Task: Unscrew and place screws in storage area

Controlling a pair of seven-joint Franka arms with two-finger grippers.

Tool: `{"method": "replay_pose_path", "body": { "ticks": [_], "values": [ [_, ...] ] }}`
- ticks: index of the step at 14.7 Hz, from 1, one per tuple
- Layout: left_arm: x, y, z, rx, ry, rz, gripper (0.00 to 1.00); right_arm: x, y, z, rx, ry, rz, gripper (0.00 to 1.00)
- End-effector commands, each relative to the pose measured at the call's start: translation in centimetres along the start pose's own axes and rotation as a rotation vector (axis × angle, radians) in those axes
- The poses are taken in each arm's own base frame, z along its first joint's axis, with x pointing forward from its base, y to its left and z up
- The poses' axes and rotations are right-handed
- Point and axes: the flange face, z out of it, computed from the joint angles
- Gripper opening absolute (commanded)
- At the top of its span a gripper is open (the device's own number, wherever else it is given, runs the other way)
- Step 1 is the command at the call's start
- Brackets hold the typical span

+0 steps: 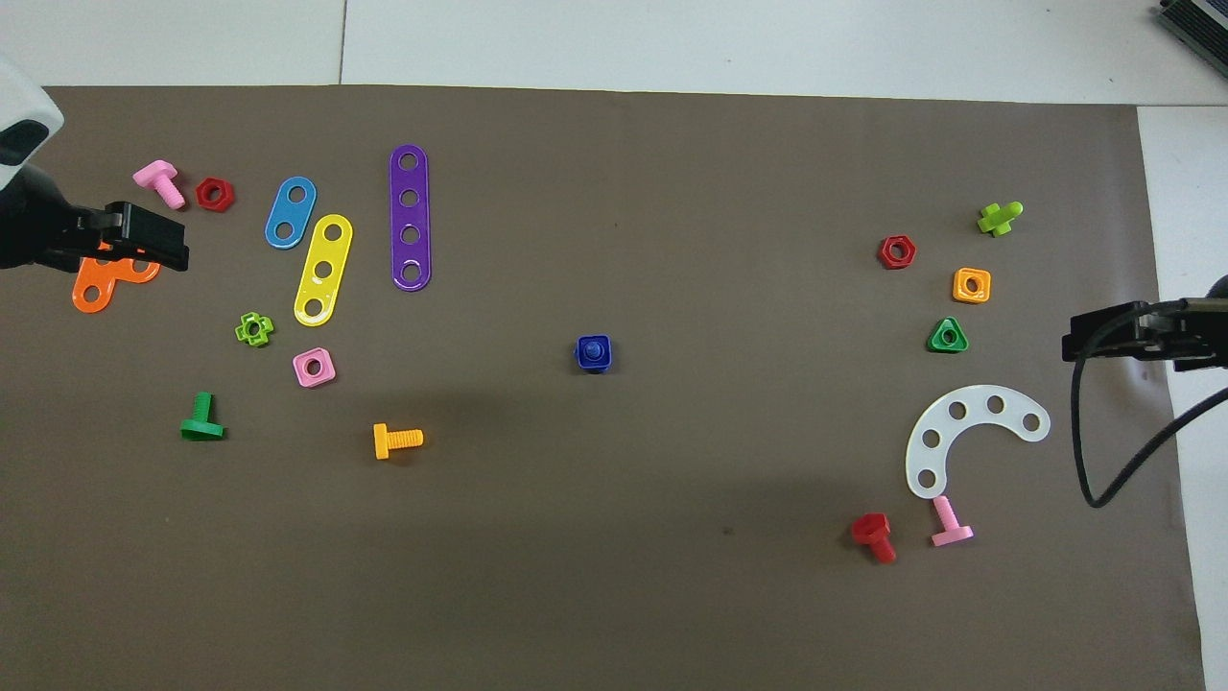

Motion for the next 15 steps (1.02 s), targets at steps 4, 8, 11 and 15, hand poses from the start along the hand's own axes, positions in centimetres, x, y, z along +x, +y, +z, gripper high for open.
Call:
{"method": "replay_pose_path", "body": {
  "ticks": [4,8,11,15],
  "values": [
    [-0.5,1.2,0.5,-0.014,0.011,0.029,1.00,-0.5,0.2,-0.1,0.003,0.004,-0.014,1.00],
    [-2.5,10.0,4.2,-0.022,0.023,-0.066,0.89,-0.5,0.2,0.0,0.003,0.002,-0.014,1.00],
    [-2.5,17.1,7.2,-0.035,0.025,-0.144,0.89,-0.5,0.2,-0.1,0.003,0.004,-0.014,1.00],
    [-2.9,24.9,12.3,-0.052,0.031,-0.136,0.90,-0.5,0.2,-0.1,0.003,0.004,-0.014,1.00]
  ]
}}
